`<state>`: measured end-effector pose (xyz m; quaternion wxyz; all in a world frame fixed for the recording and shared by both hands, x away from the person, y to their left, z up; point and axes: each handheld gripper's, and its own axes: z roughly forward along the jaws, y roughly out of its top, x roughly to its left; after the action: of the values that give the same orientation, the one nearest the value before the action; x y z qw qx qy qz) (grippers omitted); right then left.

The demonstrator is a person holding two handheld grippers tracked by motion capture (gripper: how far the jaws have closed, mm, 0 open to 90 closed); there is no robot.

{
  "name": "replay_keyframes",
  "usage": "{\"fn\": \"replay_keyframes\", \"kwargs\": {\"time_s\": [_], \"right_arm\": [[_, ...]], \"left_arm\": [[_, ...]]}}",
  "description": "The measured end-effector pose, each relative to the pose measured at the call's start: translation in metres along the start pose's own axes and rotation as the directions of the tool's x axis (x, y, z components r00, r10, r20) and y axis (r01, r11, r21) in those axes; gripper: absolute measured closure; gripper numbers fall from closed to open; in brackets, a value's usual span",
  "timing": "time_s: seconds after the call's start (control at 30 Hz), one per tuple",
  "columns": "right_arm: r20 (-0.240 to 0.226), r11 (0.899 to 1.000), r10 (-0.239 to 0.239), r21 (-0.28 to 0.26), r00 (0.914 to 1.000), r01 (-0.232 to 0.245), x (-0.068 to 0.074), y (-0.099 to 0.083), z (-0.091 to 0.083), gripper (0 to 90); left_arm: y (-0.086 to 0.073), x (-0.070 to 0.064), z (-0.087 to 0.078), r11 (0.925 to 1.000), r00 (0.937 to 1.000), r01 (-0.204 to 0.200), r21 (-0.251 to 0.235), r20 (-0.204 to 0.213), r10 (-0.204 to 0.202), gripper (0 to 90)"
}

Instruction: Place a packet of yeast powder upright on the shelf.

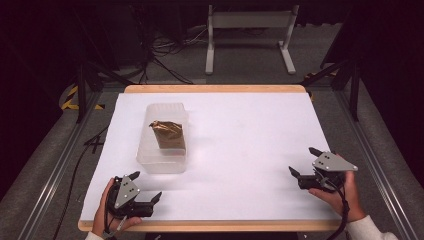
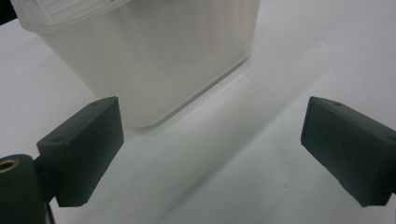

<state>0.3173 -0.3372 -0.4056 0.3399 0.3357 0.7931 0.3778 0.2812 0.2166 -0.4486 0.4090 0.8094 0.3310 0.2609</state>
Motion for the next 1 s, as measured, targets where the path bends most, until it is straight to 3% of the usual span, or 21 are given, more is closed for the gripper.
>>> {"fn": "replay_keyframes", "kwargs": {"time_s": [0.2, 0.27, 0.43, 0.83, 0.93, 1.0], "right_arm": [[0.004, 1.0, -0.009, -0.012, 0.9999, 0.009, -0.004, -0.014, -0.009, 9.2], [-0.002, 1.0, 0.009, -0.013, 1.0, -0.009, -0.005, -0.02, -0.011, 8.6], [0.031, 1.0, 0.013, 0.009, 0.9994, -0.014, -0.008, -0.032, -0.016, 7.7], [0.071, 0.998, 0.057, 0.022, 0.9958, -0.059, -0.008, -0.052, -0.026, 5.6], [0.067, 0.996, 0.087, 0.027, 0.9939, -0.089, -0.01, -0.059, -0.028, 5.6], [0.09, 0.995, 0.099, 0.018, 0.991, -0.101, -0.011, -0.061, -0.03, 5.6]], "left_arm": [[0.0, 0.0, 0.001, 1.0, 1.0, -0.004, 0.001, 0.001, 0.004, 6.7], [0.0, 0.0, 0.001, 0.9999, 0.9999, -0.011, 0.005, 0.001, 0.011, 6.7], [0.0, 0.001, 0.002, 1.0, 1.0, -0.003, 0.004, -0.001, 0.003, 6.6], [0.001, 0.007, 0.005, 1.0, 0.9999, 0.004, -0.006, -0.01, -0.004, 6.3], [0.001, 0.01, 0.007, 0.9999, 0.9999, 0.011, -0.011, -0.007, -0.011, 6.2], [0.002, 0.011, 0.008, 0.9997, 0.9998, 0.02, -0.012, -0.007, -0.02, 6.1]]}}
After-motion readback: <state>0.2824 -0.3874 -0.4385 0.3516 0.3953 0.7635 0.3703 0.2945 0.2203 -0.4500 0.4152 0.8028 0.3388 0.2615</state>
